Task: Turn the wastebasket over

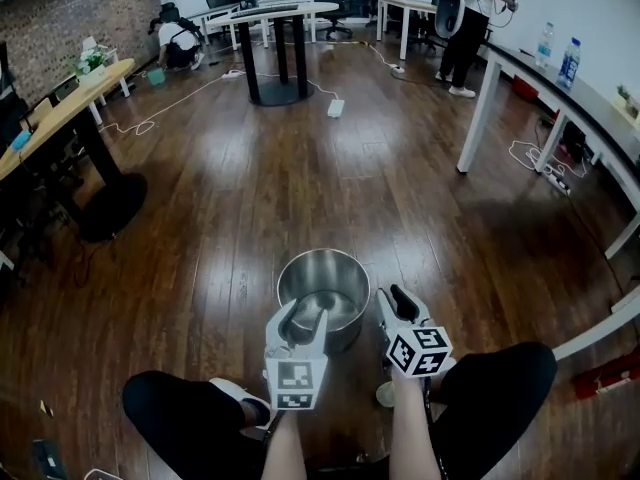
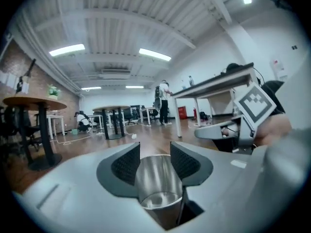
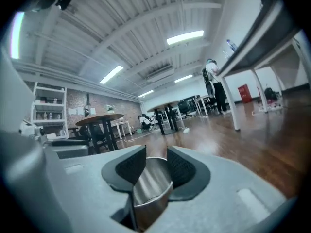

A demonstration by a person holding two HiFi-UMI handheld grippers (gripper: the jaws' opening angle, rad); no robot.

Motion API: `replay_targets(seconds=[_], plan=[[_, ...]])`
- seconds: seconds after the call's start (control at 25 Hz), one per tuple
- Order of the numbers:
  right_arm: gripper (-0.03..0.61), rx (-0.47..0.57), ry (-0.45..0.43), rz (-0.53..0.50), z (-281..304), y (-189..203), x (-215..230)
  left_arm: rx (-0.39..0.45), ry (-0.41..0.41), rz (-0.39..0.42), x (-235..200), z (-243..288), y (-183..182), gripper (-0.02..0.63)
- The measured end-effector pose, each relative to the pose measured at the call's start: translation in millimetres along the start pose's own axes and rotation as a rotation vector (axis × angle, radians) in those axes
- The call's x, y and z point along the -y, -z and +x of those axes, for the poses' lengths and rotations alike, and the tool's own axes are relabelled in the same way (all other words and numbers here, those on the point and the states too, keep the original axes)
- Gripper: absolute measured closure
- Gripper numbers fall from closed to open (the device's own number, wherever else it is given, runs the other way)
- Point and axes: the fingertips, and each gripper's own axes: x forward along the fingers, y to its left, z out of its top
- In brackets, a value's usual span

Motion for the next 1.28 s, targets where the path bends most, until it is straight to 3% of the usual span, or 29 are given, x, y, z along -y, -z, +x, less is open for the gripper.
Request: replay_targets(seconds=[0.16, 0.28, 0.44, 0.64, 0.84, 0.96, 1.12, 1.28], plan=[[0.394, 0.067, -0.049, -0.151, -45, -31, -44, 0.153, -0.102, -0.14, -20, -54, -43, 0.365], [0.328, 0.105, -0.081, -0.209, -88, -36, -67, 0.192, -0.131, -0.139, -7, -94, -53, 0.333], [0.273, 0.141, -0.124, -0.272, -145, -41, -93, 0.209, -0.147, -0.129, 29, -144, -53, 0.318], [0.268, 0.158, -0.139, -0.317, -228, -40, -103, 0.212, -0.193, -0.166, 80, -210, -46, 0.316], [0.268, 0.197, -0.136, -0.313, -305, -60, -96, 0.171, -0.209, -0.128, 136, -262, -49, 0.291], [0.268, 0.205, -0.123, -0.305, -344, -68, -91, 0.204, -0.246, -0.132, 160, -292, -64, 0.293], [0.171, 0.2, -0.145, -0.3, -385, -53, -85, 0.226, -0.303, -0.125, 183, -323, -72, 0.29], [0.158, 0.131, -0.138, -0.295, -411, -22, -82, 0.216, -0.337, -0.153, 203, -354, -52, 0.254]])
